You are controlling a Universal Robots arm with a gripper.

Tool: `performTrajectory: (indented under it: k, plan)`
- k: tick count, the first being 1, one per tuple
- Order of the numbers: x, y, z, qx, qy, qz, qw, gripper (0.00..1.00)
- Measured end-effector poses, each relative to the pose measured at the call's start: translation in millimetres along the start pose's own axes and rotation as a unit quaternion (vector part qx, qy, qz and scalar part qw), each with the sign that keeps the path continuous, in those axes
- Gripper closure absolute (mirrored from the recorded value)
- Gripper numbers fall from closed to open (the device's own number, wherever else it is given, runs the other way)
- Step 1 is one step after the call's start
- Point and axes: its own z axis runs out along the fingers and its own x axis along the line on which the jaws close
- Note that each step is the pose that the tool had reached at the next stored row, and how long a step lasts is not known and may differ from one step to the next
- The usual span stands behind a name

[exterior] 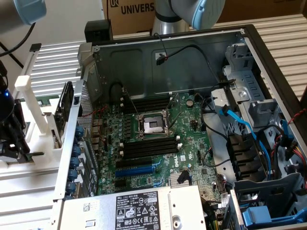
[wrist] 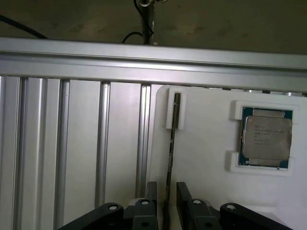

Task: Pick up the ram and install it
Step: 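Pick up the ram and move it above insertion slot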

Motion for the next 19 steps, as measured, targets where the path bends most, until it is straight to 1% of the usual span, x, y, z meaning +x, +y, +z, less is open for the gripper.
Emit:
performTrajectory:
  k: [2, 3, 5, 6, 7, 13, 17, 18, 19]
  plan:
    - [0.0, 0.0, 0.0, 0.0000, 0.0000, 0.000, 1.0000, 0.69]
    - [0.0, 0.0, 0.0, 0.0000, 0.0000, 0.000, 1.0000, 0.71]
    - [0.0, 0.0, 0.0, 0.0000, 0.0000, 0.000, 1.0000, 0.85]
    - [0.0, 0.0, 0.0, 0.0000, 0.0000, 0.000, 1.0000, 0.85]
    - [0.0, 0.0, 0.0, 0.0000, 0.0000, 0.000, 1.0000, 0.87]
    - [0.0, 0.0, -1.0, 0.0000, 0.0000, 0.000, 1.0000, 0.87]
    - [-0.2, 0.2, -11.3, 0.0000, 0.0000, 0.000, 1.0000, 0.87]
    - [-0.4, 0.4, -16.3, 0.0000, 0.0000, 0.000, 1.0000, 0.87]
    - [-0.8, 0.6, -28.0, 0.0000, 0.0002, 0.000, 1.0000, 0.87]
